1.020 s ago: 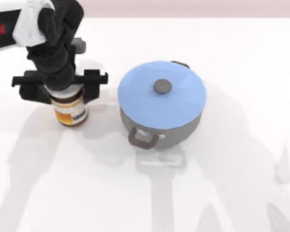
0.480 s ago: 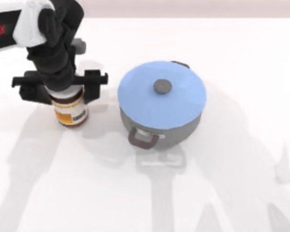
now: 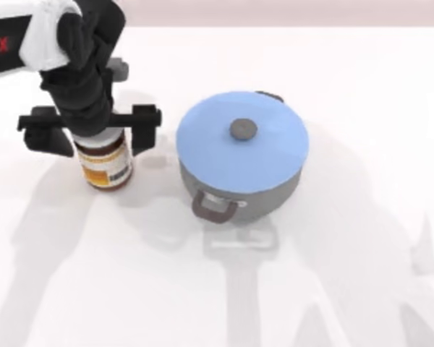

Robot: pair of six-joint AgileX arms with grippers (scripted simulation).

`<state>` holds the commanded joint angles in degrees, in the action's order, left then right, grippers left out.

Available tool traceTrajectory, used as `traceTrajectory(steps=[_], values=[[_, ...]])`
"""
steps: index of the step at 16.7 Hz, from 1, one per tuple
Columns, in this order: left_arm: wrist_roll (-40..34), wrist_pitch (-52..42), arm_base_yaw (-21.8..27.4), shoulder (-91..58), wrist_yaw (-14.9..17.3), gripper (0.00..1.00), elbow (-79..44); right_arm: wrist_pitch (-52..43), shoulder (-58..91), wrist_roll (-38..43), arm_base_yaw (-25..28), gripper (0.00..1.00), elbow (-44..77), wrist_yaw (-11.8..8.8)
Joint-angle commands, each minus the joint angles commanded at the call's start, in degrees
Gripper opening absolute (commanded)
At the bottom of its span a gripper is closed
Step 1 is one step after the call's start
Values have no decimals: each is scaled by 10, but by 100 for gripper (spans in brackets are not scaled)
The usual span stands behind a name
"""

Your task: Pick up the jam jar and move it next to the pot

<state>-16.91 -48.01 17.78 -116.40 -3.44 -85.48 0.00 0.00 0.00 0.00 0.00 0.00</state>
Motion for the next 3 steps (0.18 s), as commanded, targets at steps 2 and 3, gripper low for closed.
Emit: traceTrajectory(steps=[2,3], values=[[0,0,0,0,0,100,0,0,0,0,0,100,0,0],[0,0,0,0,0,100,0,0,0,0,0,100,0,0]])
